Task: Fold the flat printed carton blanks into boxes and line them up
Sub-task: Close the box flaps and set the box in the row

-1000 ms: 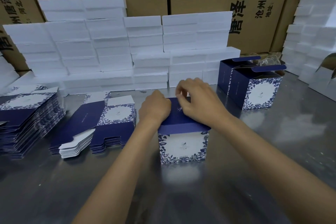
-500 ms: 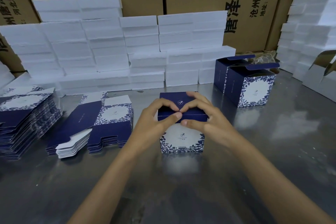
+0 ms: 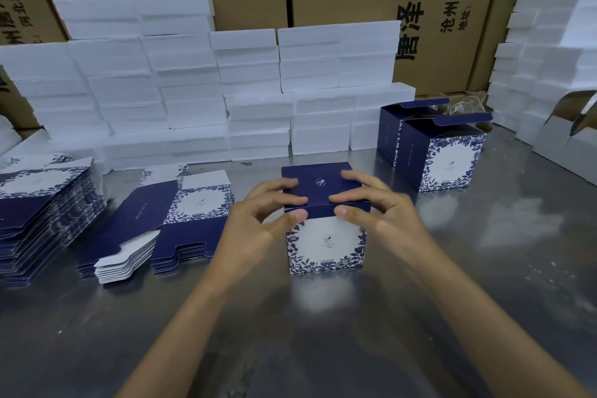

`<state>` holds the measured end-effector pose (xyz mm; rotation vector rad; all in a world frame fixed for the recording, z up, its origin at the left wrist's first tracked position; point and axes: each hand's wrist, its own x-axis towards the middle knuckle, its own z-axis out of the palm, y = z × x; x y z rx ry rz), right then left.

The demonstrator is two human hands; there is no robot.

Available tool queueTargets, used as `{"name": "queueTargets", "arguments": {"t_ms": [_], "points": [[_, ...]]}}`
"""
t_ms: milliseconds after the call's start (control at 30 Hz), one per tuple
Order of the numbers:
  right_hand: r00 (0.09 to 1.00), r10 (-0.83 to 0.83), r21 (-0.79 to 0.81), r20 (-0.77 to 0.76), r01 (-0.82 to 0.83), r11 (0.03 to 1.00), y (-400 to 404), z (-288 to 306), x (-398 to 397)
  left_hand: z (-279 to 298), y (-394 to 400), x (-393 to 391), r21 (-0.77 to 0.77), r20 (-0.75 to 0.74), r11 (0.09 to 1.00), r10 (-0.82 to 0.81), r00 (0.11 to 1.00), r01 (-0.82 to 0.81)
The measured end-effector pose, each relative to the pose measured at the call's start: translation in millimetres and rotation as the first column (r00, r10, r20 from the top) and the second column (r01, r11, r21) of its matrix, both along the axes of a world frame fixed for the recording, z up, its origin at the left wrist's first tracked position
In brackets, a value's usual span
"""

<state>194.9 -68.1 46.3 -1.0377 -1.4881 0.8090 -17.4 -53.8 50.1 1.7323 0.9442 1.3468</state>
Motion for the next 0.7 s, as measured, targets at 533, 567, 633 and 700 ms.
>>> {"name": "queueTargets", "arguments": {"t_ms": [533,567,633,700], "points": [[0.552,-0.681,0.54,0.482,0.424,0.727,-30.2,-28.7,-5.0,-8.9,-8.3,87.6,-0.102,-0.013,0.988,-0.122,0.992,0.12],[0.515,-0.699,0.543,0.496,0.444,0.712,-29.1,-29.8,4.8,-8.8,-5.8,101.1,-0.121,0.007,0.986,-0.119,0.993,0.119],[0.449,-0.732,0.537,0.513,0.498,0.681,-25.3,-29.7,28.2,-9.6,-0.8,127.2,-0.16,0.02,0.975,-0.153,0.988,0.154],[0.419,-0.743,0.504,0.523,0.551,0.665,-21.3,-28.1,49.7,-11.1,4.6,154.4,-0.15,-0.021,0.975,-0.168,0.986,0.163]]}}
